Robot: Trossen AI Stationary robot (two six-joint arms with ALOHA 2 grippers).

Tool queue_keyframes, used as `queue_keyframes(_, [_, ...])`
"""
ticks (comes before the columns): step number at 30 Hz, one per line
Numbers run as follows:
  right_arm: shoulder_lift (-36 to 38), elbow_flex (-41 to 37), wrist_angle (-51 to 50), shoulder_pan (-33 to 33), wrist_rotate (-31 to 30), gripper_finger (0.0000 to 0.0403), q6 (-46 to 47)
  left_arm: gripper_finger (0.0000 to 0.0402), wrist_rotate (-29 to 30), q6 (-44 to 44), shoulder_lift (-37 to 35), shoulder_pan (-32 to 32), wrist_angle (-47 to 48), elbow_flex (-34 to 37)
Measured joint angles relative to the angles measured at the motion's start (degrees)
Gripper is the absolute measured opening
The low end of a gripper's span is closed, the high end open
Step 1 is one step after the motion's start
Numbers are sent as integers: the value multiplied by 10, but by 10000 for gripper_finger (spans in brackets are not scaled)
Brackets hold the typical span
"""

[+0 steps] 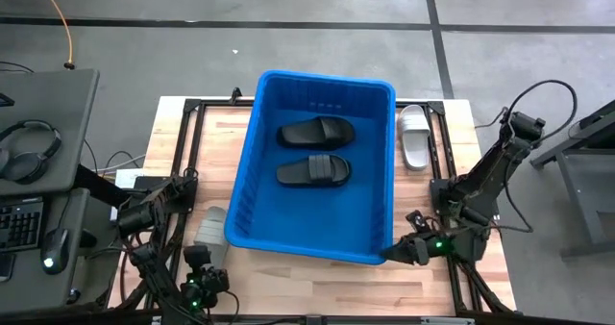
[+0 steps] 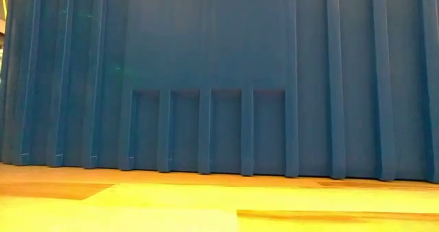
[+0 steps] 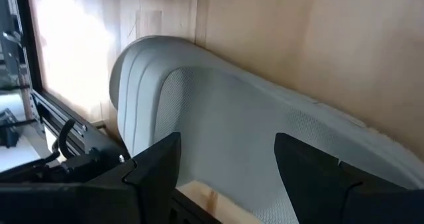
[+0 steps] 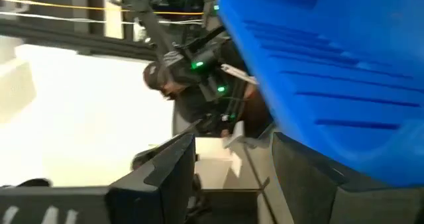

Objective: Pick and place slides into bin
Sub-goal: Put the gray slide into the blue container

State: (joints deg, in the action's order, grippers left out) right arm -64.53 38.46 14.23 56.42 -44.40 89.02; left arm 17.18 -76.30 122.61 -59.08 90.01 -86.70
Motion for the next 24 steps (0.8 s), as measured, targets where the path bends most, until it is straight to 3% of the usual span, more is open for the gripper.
queue_keyframes(7, [6, 0, 132, 37, -15, 193, -55, 234, 24, 9, -5, -23, 0, -14])
queue_keyframes(16, [5, 1, 128, 47, -79, 193, -38, 234, 35, 25, -7, -21, 0, -29])
queue_keyframes(24, [5, 1, 122, 47, -89, 193, 37, 234, 56, 21, -7, -18, 0, -13])
